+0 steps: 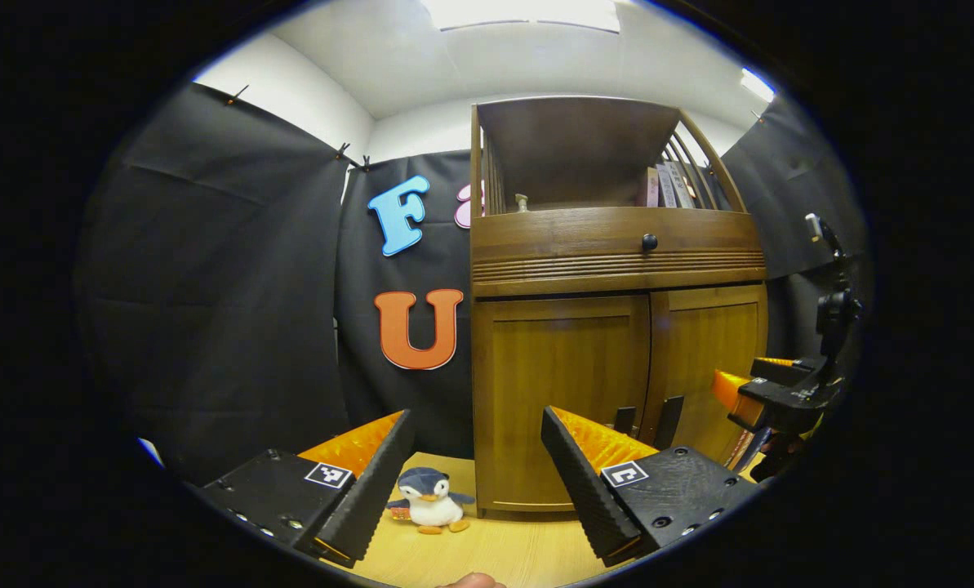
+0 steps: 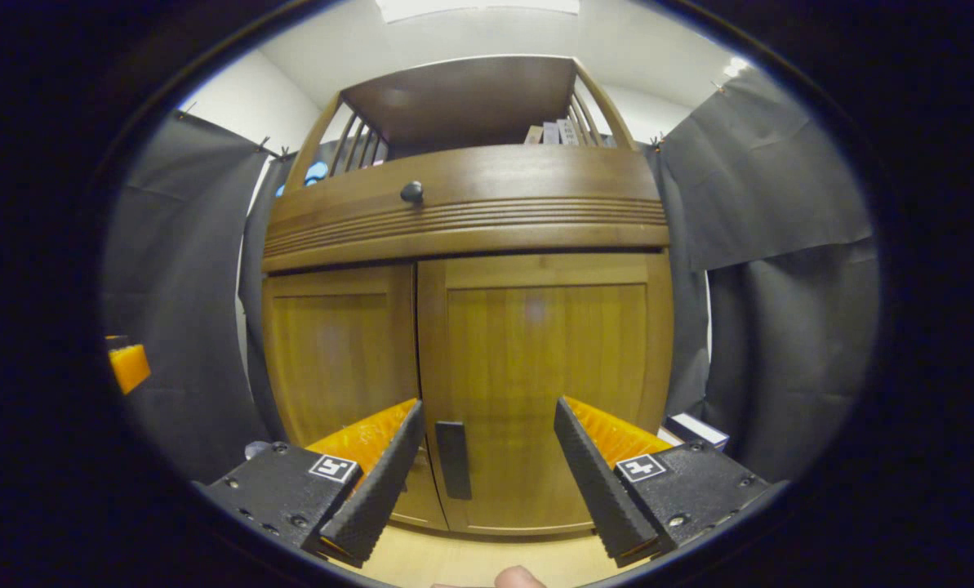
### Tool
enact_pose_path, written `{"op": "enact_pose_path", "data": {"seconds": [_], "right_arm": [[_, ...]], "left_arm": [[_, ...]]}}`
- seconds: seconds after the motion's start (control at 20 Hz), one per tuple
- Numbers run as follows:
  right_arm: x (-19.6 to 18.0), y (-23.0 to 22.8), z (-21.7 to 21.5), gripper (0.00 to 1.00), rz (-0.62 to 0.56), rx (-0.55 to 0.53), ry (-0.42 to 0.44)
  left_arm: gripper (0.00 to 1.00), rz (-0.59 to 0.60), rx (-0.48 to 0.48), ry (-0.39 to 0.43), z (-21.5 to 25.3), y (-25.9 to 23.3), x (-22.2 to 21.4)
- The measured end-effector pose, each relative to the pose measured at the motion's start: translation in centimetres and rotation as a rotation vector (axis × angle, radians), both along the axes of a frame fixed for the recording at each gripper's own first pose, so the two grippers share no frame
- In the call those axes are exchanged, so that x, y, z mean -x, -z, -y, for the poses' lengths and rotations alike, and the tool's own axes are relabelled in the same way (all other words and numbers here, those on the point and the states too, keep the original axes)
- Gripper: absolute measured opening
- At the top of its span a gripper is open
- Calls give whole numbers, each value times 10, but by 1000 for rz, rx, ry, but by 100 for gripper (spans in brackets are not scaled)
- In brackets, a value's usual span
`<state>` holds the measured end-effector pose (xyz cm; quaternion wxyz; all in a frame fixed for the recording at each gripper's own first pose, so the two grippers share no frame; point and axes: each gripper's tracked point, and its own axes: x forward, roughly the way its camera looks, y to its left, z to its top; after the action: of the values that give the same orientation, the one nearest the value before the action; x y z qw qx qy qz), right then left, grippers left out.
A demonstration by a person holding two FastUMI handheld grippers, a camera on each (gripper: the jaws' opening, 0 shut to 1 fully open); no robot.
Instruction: Open the right door of the double-door shoe cabinet with the right hand, and open the left door with the left hand.
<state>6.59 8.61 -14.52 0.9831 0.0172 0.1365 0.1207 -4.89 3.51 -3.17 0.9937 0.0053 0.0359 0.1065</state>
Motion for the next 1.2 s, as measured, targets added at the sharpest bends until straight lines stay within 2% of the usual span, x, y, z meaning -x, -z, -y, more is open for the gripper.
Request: {"op": "enact_pose_path", "data": {"seconds": [0.4,0.65,0.75,0.8,0.85,0.9,1.0,1.15,1.2], "right_arm": [[-33,42,-20,100,-54,18,3],[-54,75,-26,99,-111,58,14],[-58,80,-37,98,-114,23,-21],[-56,83,-40,84,-111,33,-25],[-56,84,-41,87,-100,50,-28],[-53,91,-39,82,-130,79,-26],[-46,106,-51,86,-194,69,-51],[-53,122,-49,80,-235,68,-22],[-55,129,-48,75,-250,72,-8]], "left_arm": [[95,-11,-33,-80,-26,3,14],[95,-23,-22,-123,-41,11,20],[95,-33,-18,-133,-45,15,21],[95,-38,-14,-135,-46,16,20],[95,-42,-9,-136,-46,17,19],[95,-47,-3,-135,-46,20,18],[95,-51,2,-129,-46,22,17],[95,-60,-7,-119,-45,25,15],[95,-63,-9,-116,-45,26,14]]}}
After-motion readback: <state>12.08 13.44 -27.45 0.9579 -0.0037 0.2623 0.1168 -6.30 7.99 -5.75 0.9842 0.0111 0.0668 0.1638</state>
